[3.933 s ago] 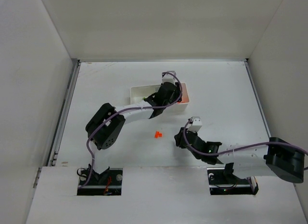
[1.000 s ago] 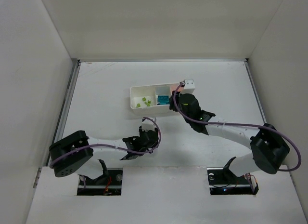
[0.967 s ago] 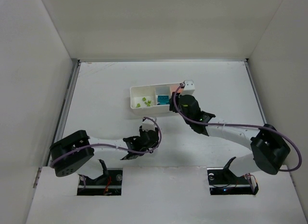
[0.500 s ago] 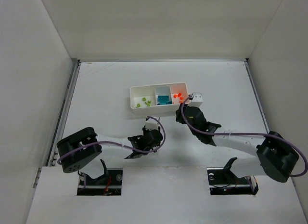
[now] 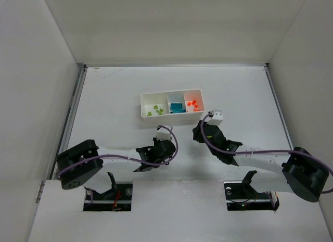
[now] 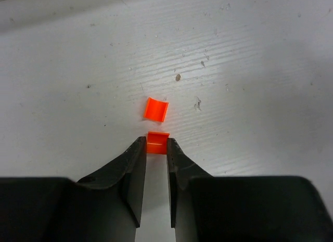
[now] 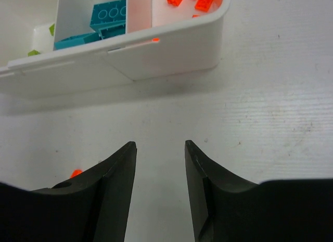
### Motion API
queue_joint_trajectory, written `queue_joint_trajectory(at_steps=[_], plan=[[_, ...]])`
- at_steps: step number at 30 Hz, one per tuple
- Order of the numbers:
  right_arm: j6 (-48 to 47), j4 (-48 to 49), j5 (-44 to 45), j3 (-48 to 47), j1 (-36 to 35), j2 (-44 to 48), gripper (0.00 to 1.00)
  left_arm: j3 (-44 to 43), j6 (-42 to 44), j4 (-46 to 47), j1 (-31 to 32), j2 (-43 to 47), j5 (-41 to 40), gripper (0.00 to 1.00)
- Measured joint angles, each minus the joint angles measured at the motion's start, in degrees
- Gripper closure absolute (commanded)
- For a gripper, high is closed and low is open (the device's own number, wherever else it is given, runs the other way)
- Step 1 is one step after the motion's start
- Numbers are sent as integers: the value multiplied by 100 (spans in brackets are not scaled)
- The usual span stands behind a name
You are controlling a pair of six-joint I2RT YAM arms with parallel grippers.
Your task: Sort the legos into containers by color
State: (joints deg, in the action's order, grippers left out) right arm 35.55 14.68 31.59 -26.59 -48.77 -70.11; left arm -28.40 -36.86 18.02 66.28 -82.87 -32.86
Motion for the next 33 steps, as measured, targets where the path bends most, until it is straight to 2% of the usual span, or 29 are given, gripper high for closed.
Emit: queue_joint_trajectory(at_steps=[6, 11, 17, 24, 27, 30, 33], plan=[[343, -2, 140, 299, -378, 50, 53, -59, 39, -330, -133, 953, 214, 89], [649, -11, 271, 527, -688, 85, 53, -566, 133, -378, -595, 1058, 645, 89], [1064, -26, 413, 708, -1169, 114, 52, -1499, 358, -170, -1130, 463, 1126, 88], [1405, -28, 555, 763, -1563, 44, 52, -2999, 527, 125, -1652, -1071, 1659, 87], [1510, -31, 597, 765, -1694, -15, 52, -3484, 586, 168, -1759, -1657, 1777, 78], [1547, -31, 621, 763, -1799, -127, 51, -3888, 636, 184, -1838, -2170, 1902, 64], [1567, -35, 634, 748, -1867, -302, 51, -4041, 643, 186, -1880, -2428, 1987, 54]])
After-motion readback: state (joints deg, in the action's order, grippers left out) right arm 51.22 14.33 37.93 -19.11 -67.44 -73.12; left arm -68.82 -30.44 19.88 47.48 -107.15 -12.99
